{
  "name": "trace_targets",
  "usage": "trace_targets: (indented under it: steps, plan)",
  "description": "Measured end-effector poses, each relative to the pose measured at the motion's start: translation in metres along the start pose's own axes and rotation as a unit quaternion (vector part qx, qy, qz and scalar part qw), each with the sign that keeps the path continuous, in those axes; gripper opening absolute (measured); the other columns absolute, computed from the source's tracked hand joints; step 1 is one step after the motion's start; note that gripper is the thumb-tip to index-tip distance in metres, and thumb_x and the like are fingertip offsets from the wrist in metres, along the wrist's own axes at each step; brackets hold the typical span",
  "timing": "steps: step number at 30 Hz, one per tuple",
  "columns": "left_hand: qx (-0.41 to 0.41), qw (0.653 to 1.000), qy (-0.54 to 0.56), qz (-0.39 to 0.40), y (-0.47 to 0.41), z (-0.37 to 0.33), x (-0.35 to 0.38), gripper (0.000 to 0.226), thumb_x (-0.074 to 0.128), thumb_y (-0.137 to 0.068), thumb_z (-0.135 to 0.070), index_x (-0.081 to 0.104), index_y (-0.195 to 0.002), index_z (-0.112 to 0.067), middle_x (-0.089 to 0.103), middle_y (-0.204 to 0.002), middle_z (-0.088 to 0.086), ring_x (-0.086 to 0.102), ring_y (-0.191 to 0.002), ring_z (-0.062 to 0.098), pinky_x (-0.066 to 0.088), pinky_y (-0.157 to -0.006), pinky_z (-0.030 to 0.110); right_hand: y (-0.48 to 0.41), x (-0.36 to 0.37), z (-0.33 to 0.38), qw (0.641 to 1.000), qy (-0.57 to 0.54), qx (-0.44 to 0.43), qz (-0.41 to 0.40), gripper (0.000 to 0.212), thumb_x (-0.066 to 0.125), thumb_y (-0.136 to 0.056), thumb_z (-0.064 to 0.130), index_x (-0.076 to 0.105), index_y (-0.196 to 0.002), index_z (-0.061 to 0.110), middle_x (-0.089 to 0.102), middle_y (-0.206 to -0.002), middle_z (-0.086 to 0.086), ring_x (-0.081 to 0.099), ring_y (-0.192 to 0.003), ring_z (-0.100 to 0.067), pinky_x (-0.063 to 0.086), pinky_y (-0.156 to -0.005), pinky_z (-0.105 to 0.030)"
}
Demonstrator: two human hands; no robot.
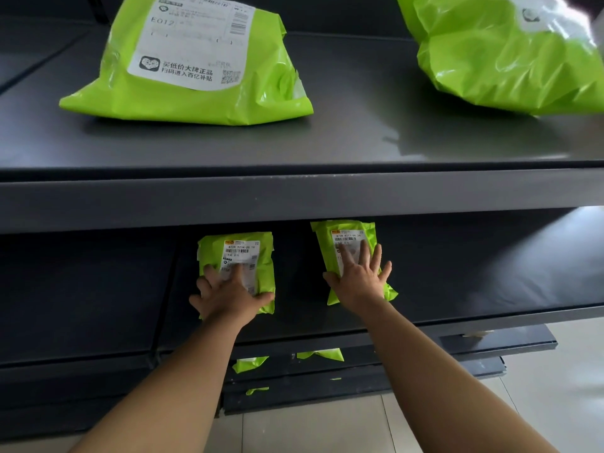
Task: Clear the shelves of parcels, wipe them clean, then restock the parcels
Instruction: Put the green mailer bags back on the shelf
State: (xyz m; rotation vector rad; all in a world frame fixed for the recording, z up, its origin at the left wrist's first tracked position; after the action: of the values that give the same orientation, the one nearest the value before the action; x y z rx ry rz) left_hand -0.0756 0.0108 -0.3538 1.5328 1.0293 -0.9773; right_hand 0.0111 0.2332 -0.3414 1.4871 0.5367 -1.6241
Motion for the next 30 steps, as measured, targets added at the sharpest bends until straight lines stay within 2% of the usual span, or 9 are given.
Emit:
trace_targets:
  steps: [5,8,10,14,16,18,22,27,30]
  plan:
    - [0.006,1.000,-0.007,0.008,0.004,-0.005,-0.008,0.097,0.040,-0.063,-0.091,0.023,-0.142,-0.037,0.017,-0.143,0.016,0.020,-0.132,0.038,0.026,-0.103,0.053,0.015,-0.016,-0.004,0.999,-0.037,-0.007,-0.039,0.069,0.042,-0.097,0.049,0.008,-0.154,0.031,-0.008,-0.163,-0.002,-0.016,-0.148,-0.029,-0.006,-0.118,-0.054]
    - [0.019,1.000,-0.009,-0.019,0.010,-0.013,-0.017,0.087,0.042,-0.076,-0.080,0.023,-0.146,-0.032,0.019,-0.148,0.015,0.020,-0.135,0.037,0.024,-0.106,0.053,0.030,-0.028,-0.010,0.997,-0.055,-0.006,-0.060,0.066,0.043,-0.099,0.044,0.011,-0.155,0.028,0.002,-0.163,-0.001,-0.006,-0.149,-0.025,-0.001,-0.120,-0.051]
    - [0.048,0.998,0.008,-0.049,0.017,-0.023,-0.025,0.074,0.047,-0.084,-0.066,0.031,-0.144,-0.026,0.025,-0.149,0.013,0.024,-0.136,0.036,0.026,-0.108,0.051,0.042,-0.037,-0.016,0.994,-0.073,-0.003,-0.079,0.064,0.045,-0.099,0.040,0.017,-0.154,0.027,0.012,-0.162,-0.001,0.004,-0.150,-0.023,0.004,-0.121,-0.048]
    - [0.125,0.983,0.103,-0.089,0.033,-0.054,-0.040,0.046,0.051,-0.091,-0.046,0.051,-0.129,-0.021,0.055,-0.129,0.006,0.049,-0.121,0.030,0.040,-0.098,0.044,0.063,-0.053,-0.031,0.984,-0.122,0.005,-0.127,0.053,0.049,-0.098,0.036,0.037,-0.148,0.024,0.036,-0.153,-0.001,0.028,-0.143,-0.022,0.018,-0.118,-0.040]
    - [0.172,0.964,0.183,-0.083,0.045,-0.074,-0.045,0.037,0.053,-0.092,-0.038,0.057,-0.124,-0.019,0.062,-0.122,0.003,0.056,-0.113,0.026,0.045,-0.093,0.038,0.077,-0.063,-0.044,0.978,-0.144,0.015,-0.152,0.047,0.051,-0.097,0.032,0.046,-0.142,0.022,0.045,-0.147,-0.001,0.040,-0.135,-0.023,0.028,-0.113,-0.038]
    - [0.209,0.942,0.254,-0.062,0.060,-0.095,-0.048,0.030,0.056,-0.092,-0.032,0.061,-0.117,-0.016,0.064,-0.118,0.002,0.061,-0.106,0.021,0.048,-0.084,0.030,0.090,-0.073,-0.058,0.970,-0.164,0.028,-0.175,0.043,0.052,-0.096,0.029,0.052,-0.138,0.020,0.051,-0.141,-0.002,0.047,-0.129,-0.025,0.035,-0.108,-0.038]
    - [0.275,0.918,0.282,-0.044,0.086,-0.137,-0.051,0.014,0.057,-0.090,-0.025,0.064,-0.097,-0.015,0.068,-0.100,0.000,0.063,-0.089,0.019,0.048,-0.073,0.028,0.118,-0.091,-0.092,0.958,-0.186,0.058,-0.209,0.039,0.051,-0.096,0.030,0.058,-0.133,0.018,0.059,-0.131,-0.004,0.053,-0.120,-0.026,0.043,-0.098,-0.035]
    - [0.342,0.889,0.304,0.001,0.133,-0.198,-0.048,0.006,0.056,-0.090,-0.020,0.062,-0.090,-0.017,0.065,-0.090,-0.002,0.063,-0.087,0.020,0.051,-0.079,0.034,0.159,-0.113,-0.155,0.939,-0.195,0.107,-0.264,0.035,0.050,-0.097,0.031,0.062,-0.128,0.018,0.062,-0.128,-0.002,0.057,-0.117,-0.022,0.043,-0.095,-0.031]
    - [0.387,0.875,0.290,0.009,0.170,-0.240,-0.040,0.008,0.056,-0.090,-0.020,0.063,-0.091,-0.019,0.064,-0.085,-0.004,0.060,-0.082,0.018,0.049,-0.073,0.031,0.189,-0.124,-0.202,0.921,-0.213,0.157,-0.285,0.033,0.051,-0.096,0.031,0.065,-0.124,0.019,0.064,-0.124,-0.003,0.059,-0.112,-0.023,0.045,-0.093,-0.033]
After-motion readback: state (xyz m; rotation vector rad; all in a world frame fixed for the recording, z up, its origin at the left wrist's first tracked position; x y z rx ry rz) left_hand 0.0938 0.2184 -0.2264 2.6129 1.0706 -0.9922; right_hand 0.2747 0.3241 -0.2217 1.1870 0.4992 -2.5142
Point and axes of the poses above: each hand's wrist, its own y-axis away from the middle knuckle, its own x-axis out of the palm, z = x × y, the point moved 2 cm from there along -y, towards the middle knuckle
